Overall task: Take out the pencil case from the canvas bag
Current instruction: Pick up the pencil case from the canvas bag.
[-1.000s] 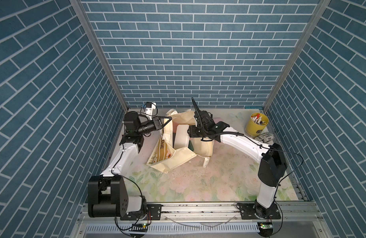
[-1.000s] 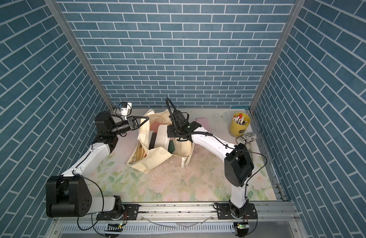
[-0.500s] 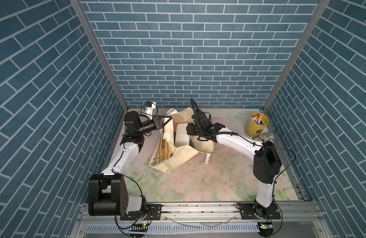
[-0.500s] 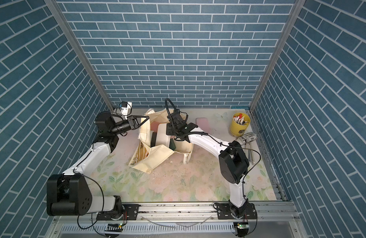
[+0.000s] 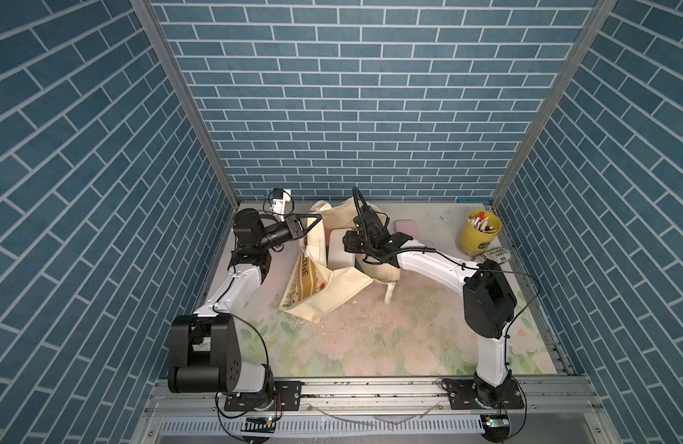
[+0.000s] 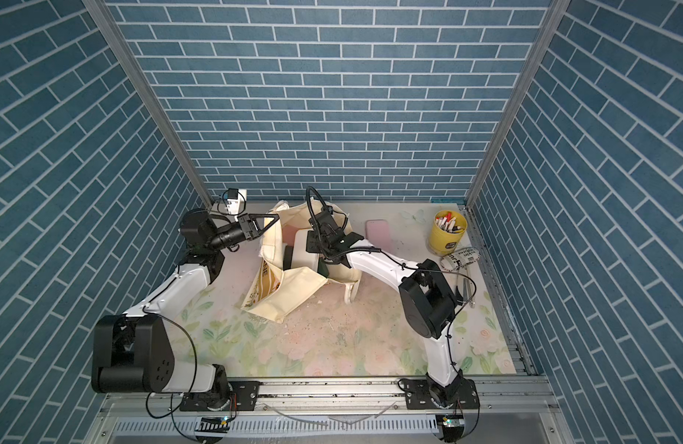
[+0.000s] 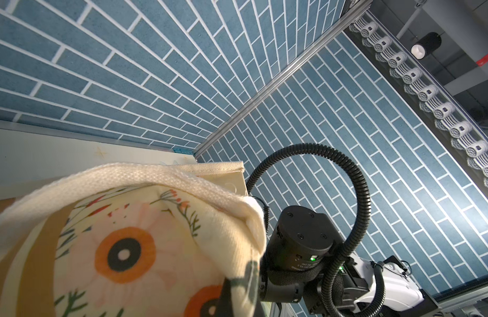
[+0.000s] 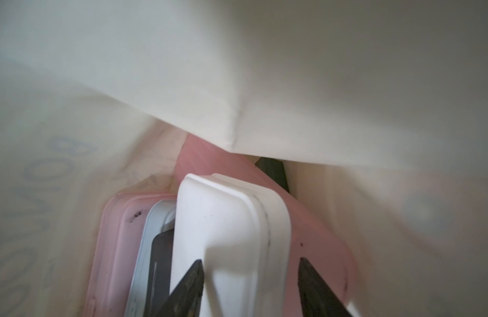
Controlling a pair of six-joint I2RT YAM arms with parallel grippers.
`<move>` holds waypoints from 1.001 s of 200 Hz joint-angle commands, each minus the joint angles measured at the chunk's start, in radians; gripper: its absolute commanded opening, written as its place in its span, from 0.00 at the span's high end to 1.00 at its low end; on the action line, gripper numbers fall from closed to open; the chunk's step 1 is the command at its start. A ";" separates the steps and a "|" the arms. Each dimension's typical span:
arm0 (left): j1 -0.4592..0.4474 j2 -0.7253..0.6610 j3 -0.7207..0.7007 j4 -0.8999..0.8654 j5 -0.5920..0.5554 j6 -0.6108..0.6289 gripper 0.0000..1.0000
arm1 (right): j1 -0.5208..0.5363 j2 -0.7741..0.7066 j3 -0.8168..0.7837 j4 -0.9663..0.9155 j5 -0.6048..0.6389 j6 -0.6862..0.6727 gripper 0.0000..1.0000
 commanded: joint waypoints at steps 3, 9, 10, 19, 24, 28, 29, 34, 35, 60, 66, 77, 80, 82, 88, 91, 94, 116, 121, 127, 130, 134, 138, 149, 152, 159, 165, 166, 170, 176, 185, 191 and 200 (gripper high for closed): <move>-0.011 -0.004 0.007 0.189 0.057 -0.064 1.00 | -0.004 0.024 -0.047 0.114 -0.093 0.054 0.45; -0.012 -0.002 0.009 0.190 0.059 -0.064 1.00 | -0.004 0.024 -0.053 0.128 -0.104 0.057 0.45; -0.012 -0.003 0.009 0.190 0.058 -0.064 1.00 | -0.002 0.023 -0.055 0.131 -0.106 0.058 0.45; -0.013 -0.002 0.010 0.188 0.059 -0.065 1.00 | -0.005 0.023 -0.063 0.152 -0.121 0.062 0.45; -0.013 -0.002 0.011 0.187 0.059 -0.064 1.00 | -0.005 0.021 -0.068 0.162 -0.130 0.063 0.45; -0.014 -0.003 0.012 0.187 0.059 -0.064 1.00 | -0.004 0.020 -0.071 0.171 -0.136 0.062 0.45; -0.014 -0.004 0.012 0.187 0.059 -0.064 1.00 | -0.004 0.020 -0.072 0.174 -0.137 0.062 0.45; -0.015 -0.005 0.012 0.185 0.059 -0.064 1.00 | -0.005 0.018 -0.075 0.185 -0.145 0.064 0.46; -0.015 -0.005 0.013 0.184 0.059 -0.065 1.00 | -0.004 0.018 -0.075 0.187 -0.147 0.064 0.46; -0.018 -0.009 0.010 0.181 0.056 -0.063 1.00 | -0.004 0.012 -0.093 0.245 -0.187 0.068 0.46; -0.019 -0.011 0.011 0.181 0.059 -0.062 1.00 | -0.005 0.012 -0.098 0.261 -0.195 0.071 0.46; -0.019 -0.016 0.012 0.180 0.061 -0.064 1.00 | -0.006 0.014 -0.106 0.286 -0.201 0.084 0.46; -0.019 -0.019 0.008 0.179 0.057 -0.064 1.00 | -0.006 0.015 -0.109 0.292 -0.203 0.088 0.46; -0.019 -0.021 0.005 0.179 0.053 -0.064 1.00 | -0.006 0.016 -0.109 0.295 -0.204 0.089 0.46; -0.021 -0.027 -0.002 0.180 0.044 -0.060 1.00 | -0.005 0.019 -0.110 0.301 -0.206 0.093 0.46; -0.021 -0.029 -0.005 0.180 0.043 -0.058 1.00 | -0.006 0.020 -0.110 0.304 -0.205 0.094 0.46; -0.021 -0.029 -0.007 0.177 0.045 -0.054 1.00 | -0.006 0.021 -0.110 0.306 -0.204 0.095 0.46; -0.023 -0.030 -0.006 0.141 0.059 -0.033 1.00 | -0.007 0.033 -0.108 0.313 -0.184 0.119 0.47; -0.023 -0.031 -0.006 0.142 0.059 -0.033 1.00 | -0.008 0.036 -0.109 0.318 -0.183 0.125 0.47; -0.024 -0.031 -0.007 0.142 0.060 -0.034 1.00 | -0.009 0.042 -0.108 0.325 -0.183 0.134 0.47; -0.024 -0.031 -0.007 0.143 0.061 -0.033 1.00 | -0.008 0.045 -0.107 0.327 -0.182 0.138 0.47; -0.024 -0.032 -0.006 0.143 0.062 -0.032 1.00 | -0.008 0.049 -0.105 0.328 -0.182 0.144 0.48; -0.024 -0.033 -0.005 0.142 0.062 -0.030 1.00 | -0.009 0.053 -0.101 0.326 -0.182 0.150 0.48; -0.024 -0.031 -0.003 0.139 0.061 -0.031 1.00 | -0.009 0.064 -0.092 0.322 -0.182 0.164 0.48; -0.024 -0.030 -0.002 0.139 0.059 -0.031 1.00 | -0.009 0.067 -0.088 0.320 -0.182 0.167 0.49; -0.026 -0.031 0.000 0.141 0.060 -0.031 1.00 | -0.010 0.072 -0.082 0.315 -0.181 0.171 0.49; -0.026 -0.031 -0.001 0.139 0.062 -0.031 1.00 | -0.010 0.076 -0.078 0.310 -0.179 0.173 0.49; -0.026 -0.031 -0.001 0.139 0.062 -0.031 1.00 | -0.010 0.076 -0.077 0.309 -0.179 0.174 0.49; -0.026 -0.030 -0.001 0.139 0.062 -0.031 1.00 | -0.010 0.078 -0.073 0.307 -0.179 0.174 0.50; -0.026 -0.030 -0.002 0.139 0.061 -0.030 1.00 | -0.010 0.080 -0.071 0.306 -0.178 0.175 0.51; -0.026 -0.032 -0.002 0.139 0.062 -0.031 1.00 | -0.010 0.080 -0.069 0.304 -0.177 0.176 0.53; -0.026 -0.032 -0.004 0.138 0.062 -0.029 1.00 | -0.010 0.078 -0.070 0.304 -0.174 0.174 0.55; -0.026 -0.032 -0.005 0.137 0.061 -0.028 1.00 | -0.010 0.074 -0.072 0.304 -0.171 0.174 0.58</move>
